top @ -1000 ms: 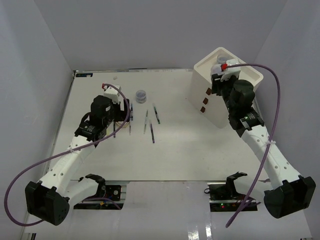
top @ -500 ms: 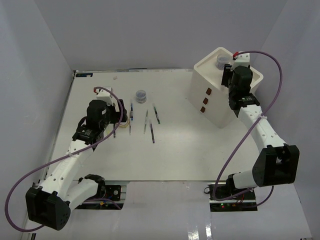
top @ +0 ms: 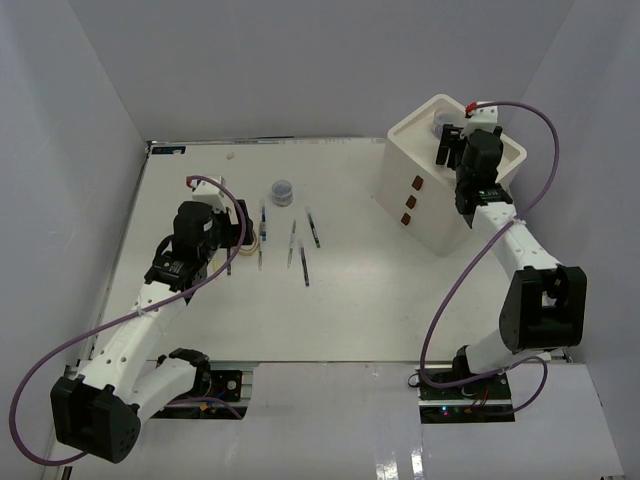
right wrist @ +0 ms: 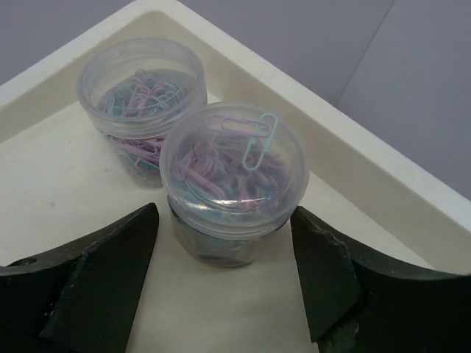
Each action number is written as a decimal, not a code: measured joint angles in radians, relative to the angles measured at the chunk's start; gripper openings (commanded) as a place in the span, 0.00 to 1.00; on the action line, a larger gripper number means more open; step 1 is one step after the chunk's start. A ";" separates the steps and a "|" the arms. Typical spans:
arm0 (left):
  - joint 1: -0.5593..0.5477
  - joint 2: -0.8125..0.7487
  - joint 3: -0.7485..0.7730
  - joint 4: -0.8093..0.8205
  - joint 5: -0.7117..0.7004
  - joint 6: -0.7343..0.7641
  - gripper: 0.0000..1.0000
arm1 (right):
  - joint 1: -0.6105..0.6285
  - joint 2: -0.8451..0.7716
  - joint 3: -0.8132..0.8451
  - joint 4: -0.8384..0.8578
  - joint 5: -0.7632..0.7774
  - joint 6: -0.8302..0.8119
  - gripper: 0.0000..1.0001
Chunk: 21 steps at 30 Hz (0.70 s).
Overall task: Sort the stationery into containers
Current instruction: Place the stationery in the storage box, then pick up the stationery from the center of the board.
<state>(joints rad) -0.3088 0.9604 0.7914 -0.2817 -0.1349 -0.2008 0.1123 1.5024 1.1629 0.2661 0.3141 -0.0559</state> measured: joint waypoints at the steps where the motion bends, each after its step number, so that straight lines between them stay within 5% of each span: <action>1: 0.000 0.000 0.000 0.000 -0.001 0.000 0.98 | -0.001 0.007 0.000 0.000 -0.004 0.002 0.84; 4: 0.000 0.000 0.000 0.005 -0.004 0.000 0.98 | -0.001 0.024 0.000 0.019 -0.009 0.003 0.98; 12: 0.000 0.019 -0.009 0.045 0.048 0.001 0.98 | -0.001 -0.049 0.001 -0.082 -0.049 -0.023 0.90; 21: 0.000 0.279 0.102 0.091 0.169 -0.016 0.98 | 0.002 -0.391 -0.016 -0.225 -0.227 0.004 0.90</action>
<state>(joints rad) -0.3088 1.2392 0.8936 -0.1909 0.0341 -0.2169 0.1146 1.1110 1.1469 0.0406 0.0875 -0.0517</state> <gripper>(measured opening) 0.979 0.900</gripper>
